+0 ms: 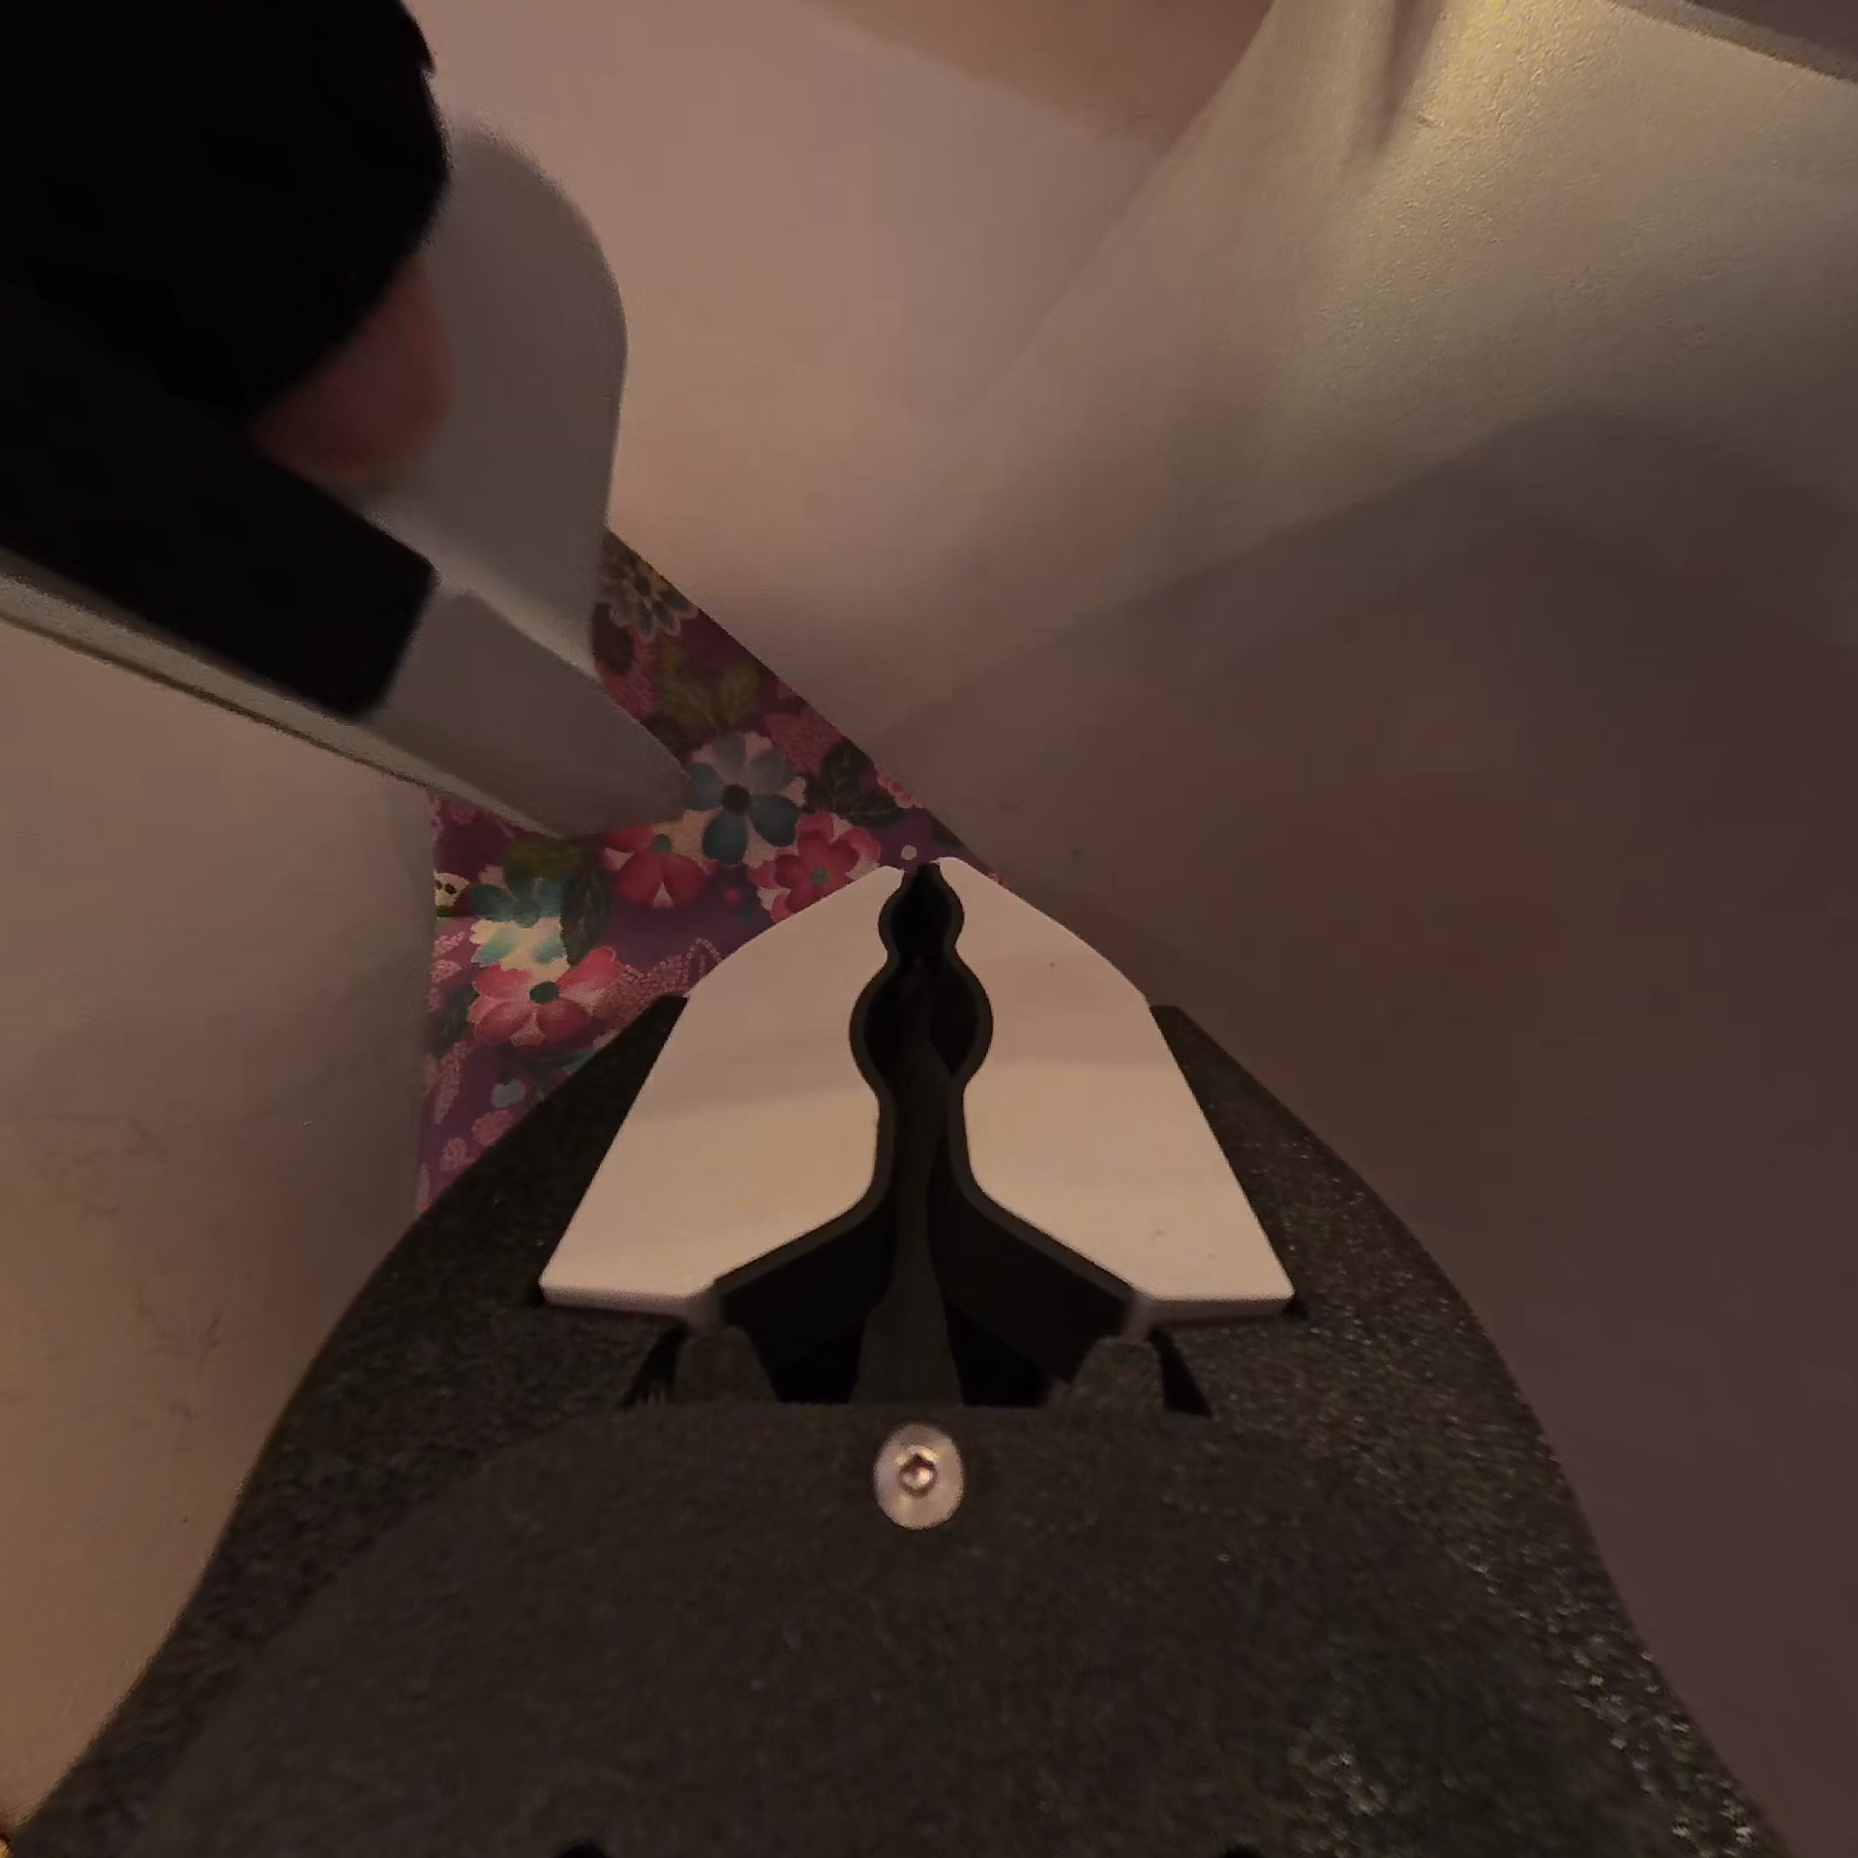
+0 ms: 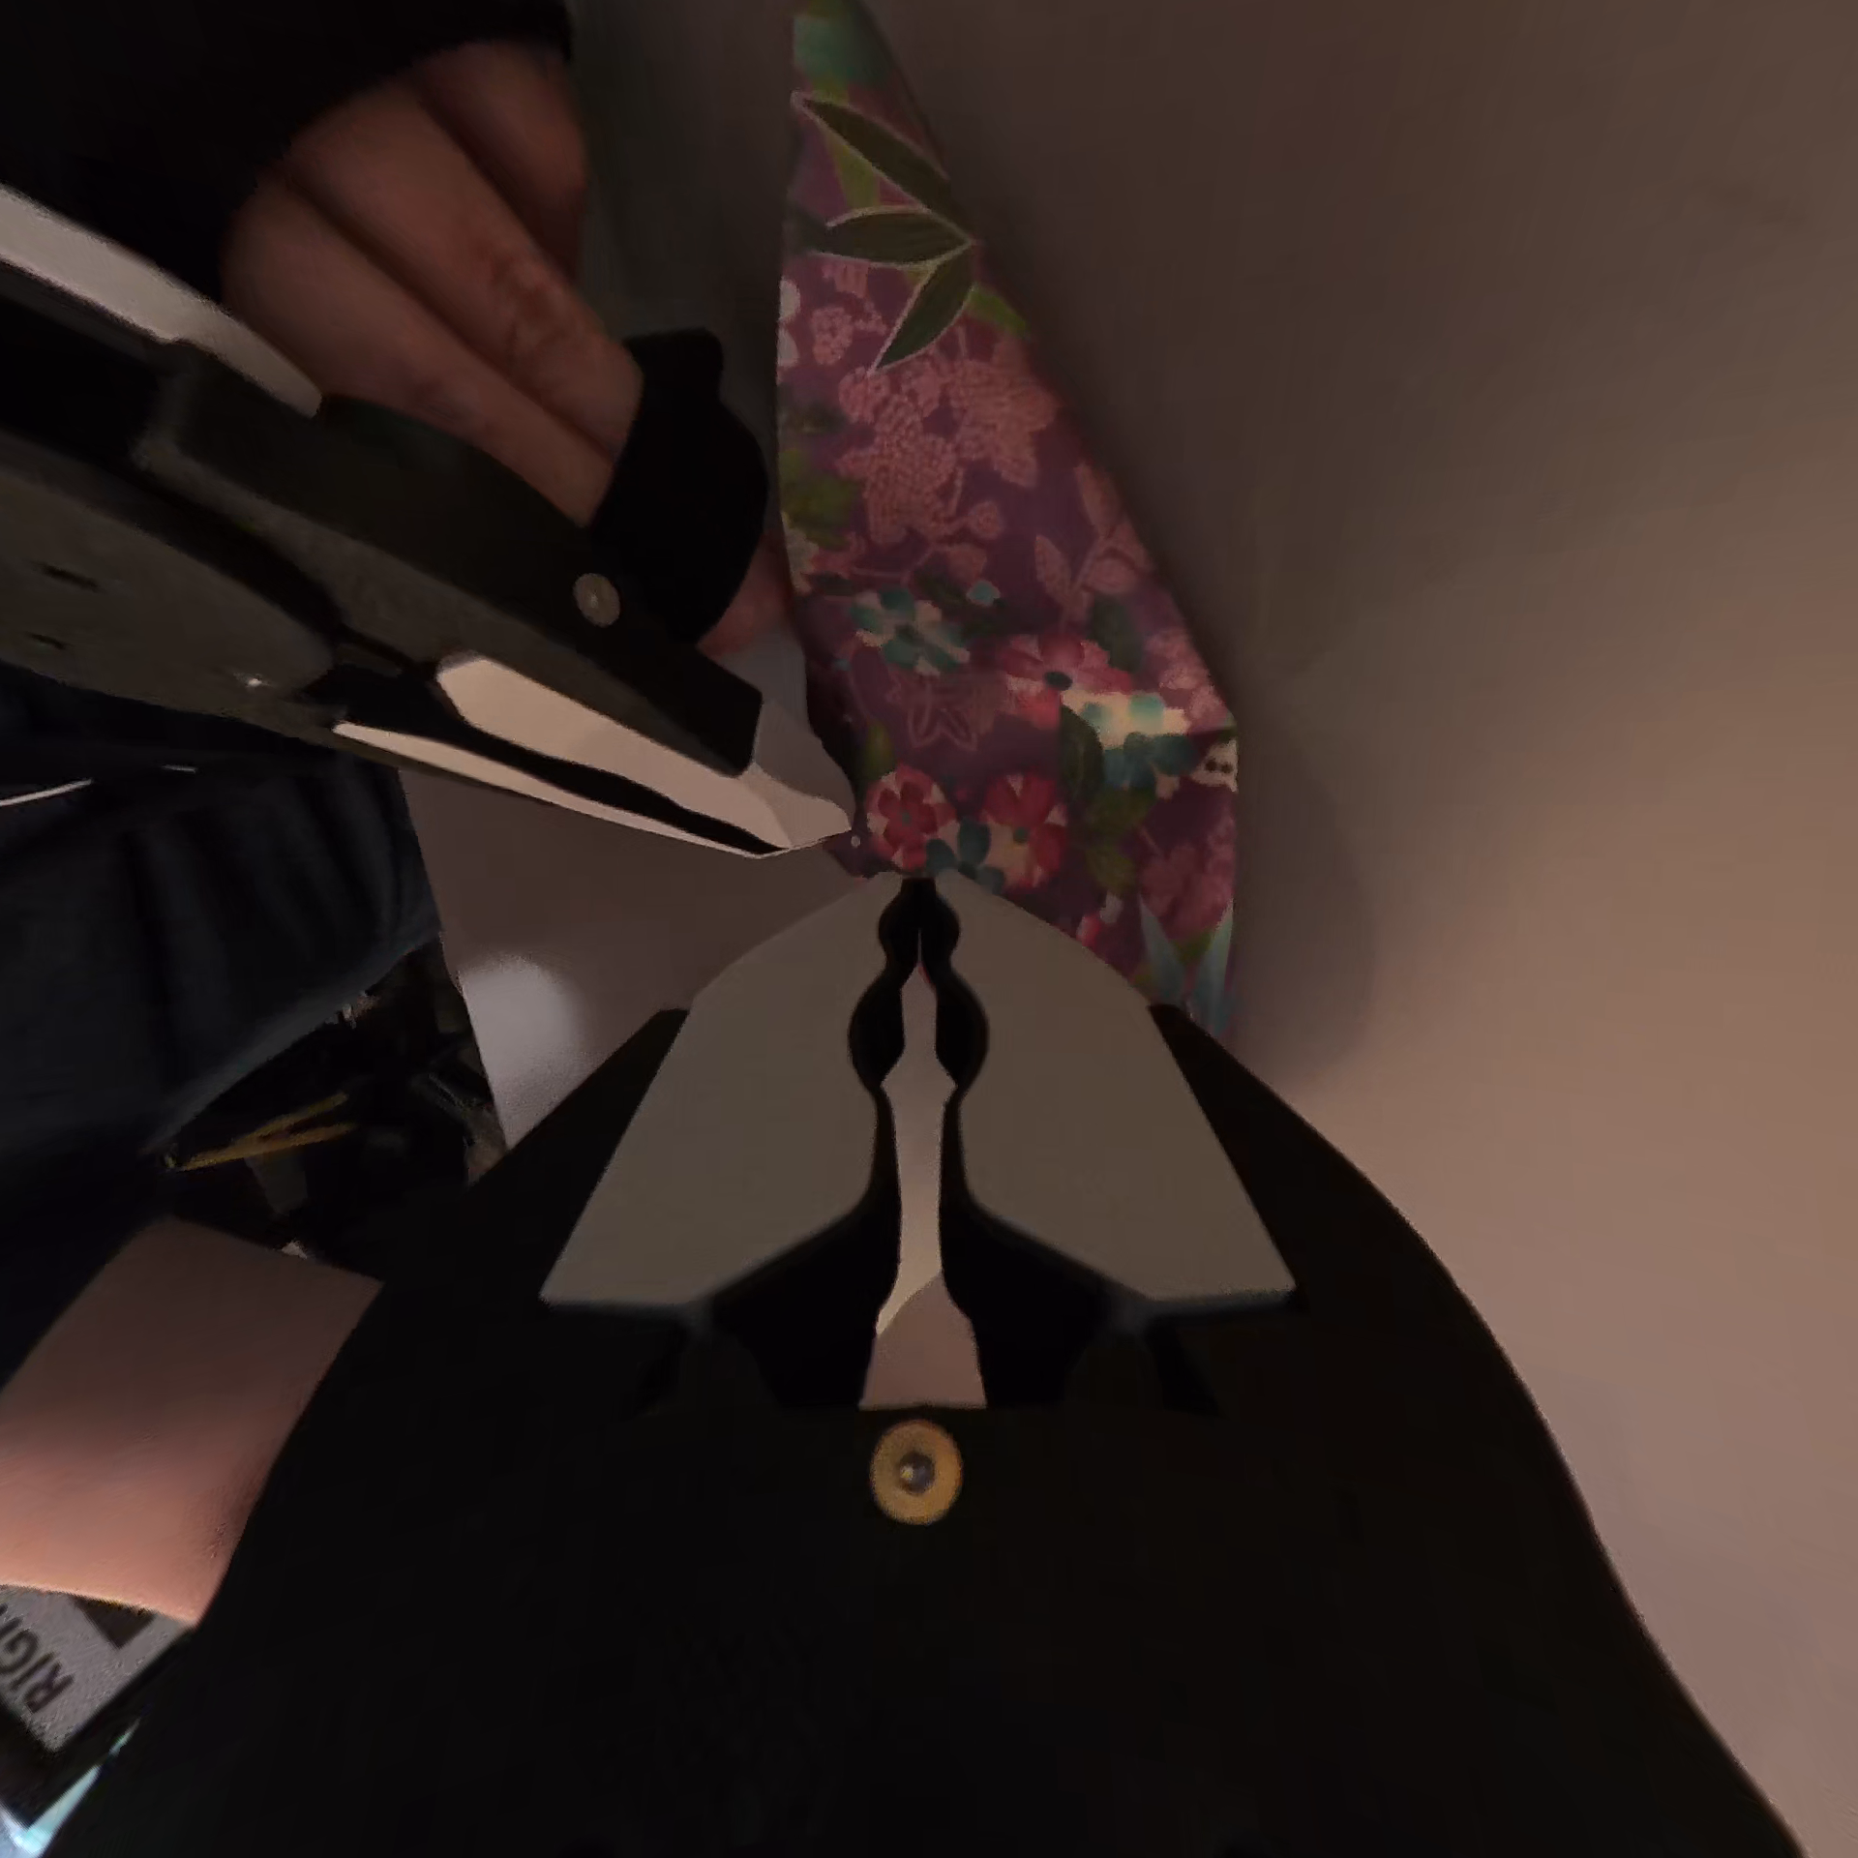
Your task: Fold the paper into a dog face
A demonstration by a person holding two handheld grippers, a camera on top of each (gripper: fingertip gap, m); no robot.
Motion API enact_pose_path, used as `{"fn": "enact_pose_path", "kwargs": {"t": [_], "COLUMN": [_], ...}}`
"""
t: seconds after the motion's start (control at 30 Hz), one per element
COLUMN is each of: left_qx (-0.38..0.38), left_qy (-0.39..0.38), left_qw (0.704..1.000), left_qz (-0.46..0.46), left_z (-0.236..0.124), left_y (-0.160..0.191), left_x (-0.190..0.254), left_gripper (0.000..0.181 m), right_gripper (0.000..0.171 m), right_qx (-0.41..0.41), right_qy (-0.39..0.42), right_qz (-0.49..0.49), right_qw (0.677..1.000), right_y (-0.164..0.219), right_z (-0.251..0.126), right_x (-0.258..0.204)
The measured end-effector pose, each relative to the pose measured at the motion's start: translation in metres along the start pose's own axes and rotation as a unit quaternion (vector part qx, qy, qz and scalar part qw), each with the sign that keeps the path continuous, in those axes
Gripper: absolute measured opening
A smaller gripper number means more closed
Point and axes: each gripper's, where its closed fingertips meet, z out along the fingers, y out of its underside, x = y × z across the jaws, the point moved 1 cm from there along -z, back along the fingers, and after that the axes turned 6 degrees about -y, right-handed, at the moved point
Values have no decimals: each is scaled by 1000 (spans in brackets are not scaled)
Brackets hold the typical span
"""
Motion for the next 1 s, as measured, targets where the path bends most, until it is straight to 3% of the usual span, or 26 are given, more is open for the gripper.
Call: {"fn": "enact_pose_path", "kwargs": {"t": [0.33, 0.63, 1.0], "left_qx": [-1, -1, 7], "left_qy": [-2, 6, 22], "left_qw": [1000, 1000, 1000], "left_qz": [-3, -8, -17], "left_z": [0, 0, 0], "left_y": [0, 0, 0], "left_x": [0, 0, 0], "left_gripper": [2, 2, 2], "right_gripper": [2, 2, 2], "right_qx": [-4, -68, -52], "right_qy": [-19, -118, -247], "right_qz": [-5, 14, 17], "right_qw": [1000, 991, 968], "right_y": [-8, -3, 0], "right_z": [6, 20, 15], "right_x": [11, 13, 14]}}
